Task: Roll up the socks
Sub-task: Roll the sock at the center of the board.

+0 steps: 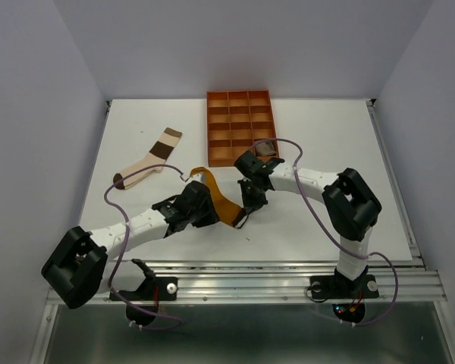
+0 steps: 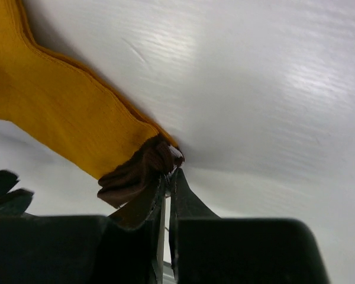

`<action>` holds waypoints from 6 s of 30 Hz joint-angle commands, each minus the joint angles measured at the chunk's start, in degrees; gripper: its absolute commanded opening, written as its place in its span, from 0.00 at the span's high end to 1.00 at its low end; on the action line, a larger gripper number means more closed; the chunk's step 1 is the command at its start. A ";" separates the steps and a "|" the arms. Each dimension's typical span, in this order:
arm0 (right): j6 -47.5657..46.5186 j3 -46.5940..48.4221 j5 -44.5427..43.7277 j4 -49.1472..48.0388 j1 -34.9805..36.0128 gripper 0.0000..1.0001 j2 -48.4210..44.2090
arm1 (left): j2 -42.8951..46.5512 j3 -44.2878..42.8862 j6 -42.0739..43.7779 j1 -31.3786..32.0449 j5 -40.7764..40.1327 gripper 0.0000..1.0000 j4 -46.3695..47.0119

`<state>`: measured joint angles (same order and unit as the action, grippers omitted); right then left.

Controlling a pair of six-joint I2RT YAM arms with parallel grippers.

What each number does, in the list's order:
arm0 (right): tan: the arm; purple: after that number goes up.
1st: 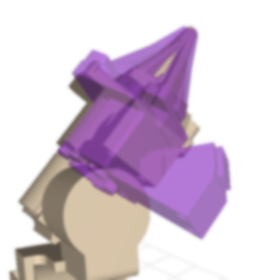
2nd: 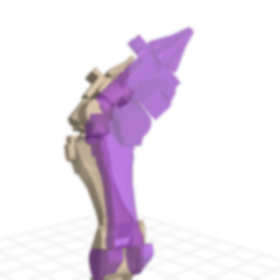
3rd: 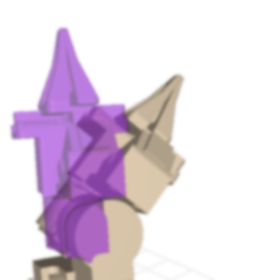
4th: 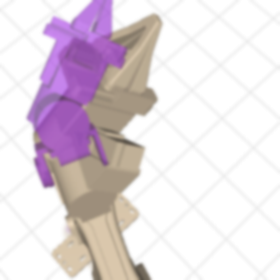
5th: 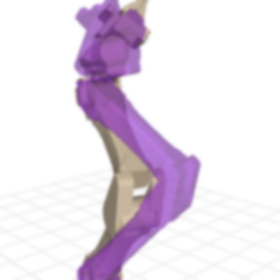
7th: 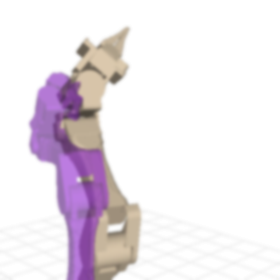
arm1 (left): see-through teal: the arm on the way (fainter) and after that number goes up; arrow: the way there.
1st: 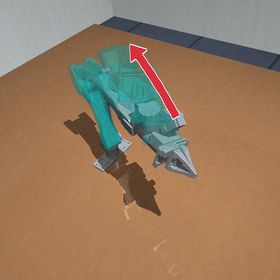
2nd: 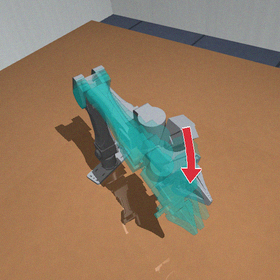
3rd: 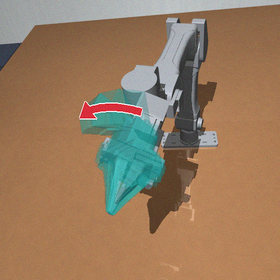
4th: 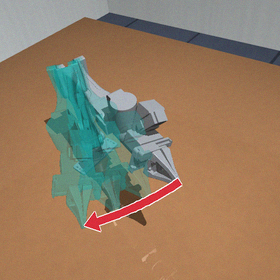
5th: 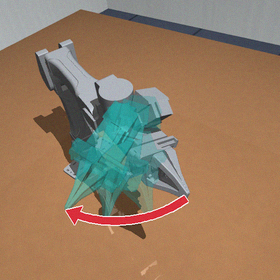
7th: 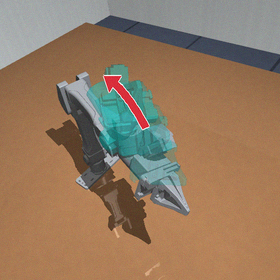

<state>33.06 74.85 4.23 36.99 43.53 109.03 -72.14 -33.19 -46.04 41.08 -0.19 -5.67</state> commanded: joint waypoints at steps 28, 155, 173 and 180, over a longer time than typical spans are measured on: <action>1.31 16.47 2.54 36.31 -0.29 0.99 9.97 | -2.74 -4.87 11.23 37.76 -27.59 0.54 14.02; 16.25 -22.21 10.36 -16.51 -2.14 0.48 -22.64 | -6.17 10.34 -4.93 6.65 24.36 1.00 32.48; 15.02 -20.71 6.23 -12.56 1.47 0.49 -20.26 | -7.14 15.88 -8.01 -0.56 27.61 1.00 35.99; 16.25 -21.58 6.76 -17.56 3.05 0.49 -18.07 | -7.93 16.31 -7.57 -1.79 28.75 1.00 36.35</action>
<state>48.29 52.75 11.79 23.59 45.50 89.45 -79.81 -18.33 -54.33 40.07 27.77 29.36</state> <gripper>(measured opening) 0.511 0.033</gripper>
